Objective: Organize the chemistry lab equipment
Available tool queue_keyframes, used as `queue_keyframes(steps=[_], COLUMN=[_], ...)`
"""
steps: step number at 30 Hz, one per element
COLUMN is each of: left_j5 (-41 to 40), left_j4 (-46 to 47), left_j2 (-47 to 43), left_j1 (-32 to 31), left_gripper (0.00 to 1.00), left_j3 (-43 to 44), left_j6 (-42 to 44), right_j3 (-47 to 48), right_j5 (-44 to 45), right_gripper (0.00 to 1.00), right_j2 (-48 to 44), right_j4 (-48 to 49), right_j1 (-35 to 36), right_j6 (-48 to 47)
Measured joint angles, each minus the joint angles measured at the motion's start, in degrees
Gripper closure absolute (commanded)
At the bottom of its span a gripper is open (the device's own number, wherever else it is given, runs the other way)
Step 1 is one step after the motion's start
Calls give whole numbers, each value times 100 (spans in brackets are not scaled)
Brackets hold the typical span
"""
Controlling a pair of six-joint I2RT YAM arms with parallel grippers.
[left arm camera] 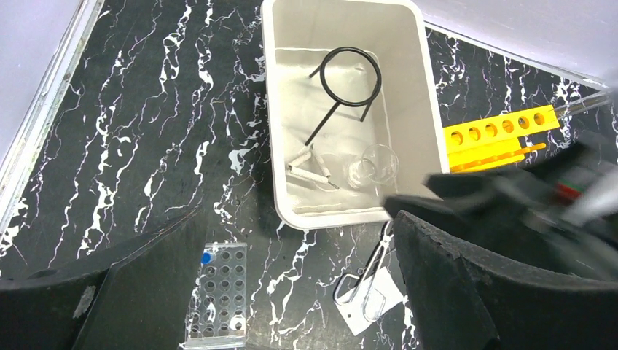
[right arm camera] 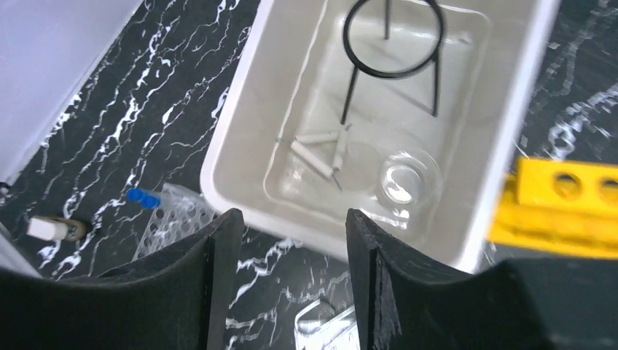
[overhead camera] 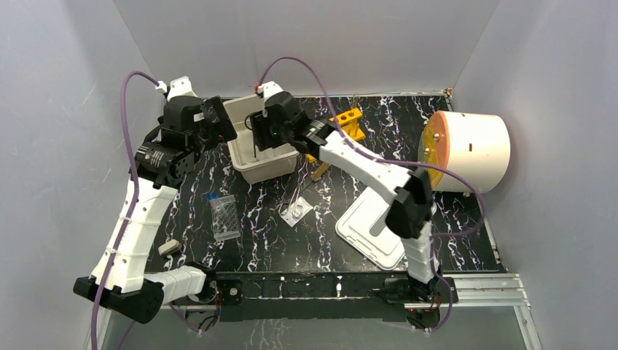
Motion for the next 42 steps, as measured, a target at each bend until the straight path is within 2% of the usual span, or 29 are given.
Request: queue_keyframes(steps=[5, 9, 12, 17, 20, 21, 24, 26, 31, 42], left_j5=[2, 0, -7, -4, -9, -9, -7, 0, 2, 0], left_j4=[26, 66, 87, 114, 116, 114, 116, 116, 111, 164], left_j2=[7, 55, 136, 197, 197, 197, 197, 197, 201, 221], left_j1=[-116, -275, -400, -476, -509, -514, -533, -538, -555, -575], left_gripper=[2, 2, 2, 2, 2, 2, 2, 2, 2, 2], left_j3=[0, 0, 0, -2, -2, -7, -11, -13, -15, -57], left_j6=[26, 33, 61, 85, 105, 114, 118, 118, 118, 120], right_j3=[-1609, -2874, -3709, -4398, -4572, -4586, -4577, -4505, -4339, -4157], right_j5=[457, 855, 1113, 1370, 1410, 1399, 1318, 1248, 1228, 1150], right_gripper=[33, 33, 32, 31, 33, 36, 58, 62, 55, 54], right_j2=[-1668, -2555, -2892, -2911, -2865, -2802, -2487, -2153, -1434, -944], right_j4=[356, 452, 372, 92, 81, 105, 245, 249, 249, 592], right_j1=[-2, -48, -170, -490, -654, -697, -761, -787, -802, -909], right_j6=[492, 1034, 1576, 2527, 2962, 3119, 3377, 3523, 3740, 3777])
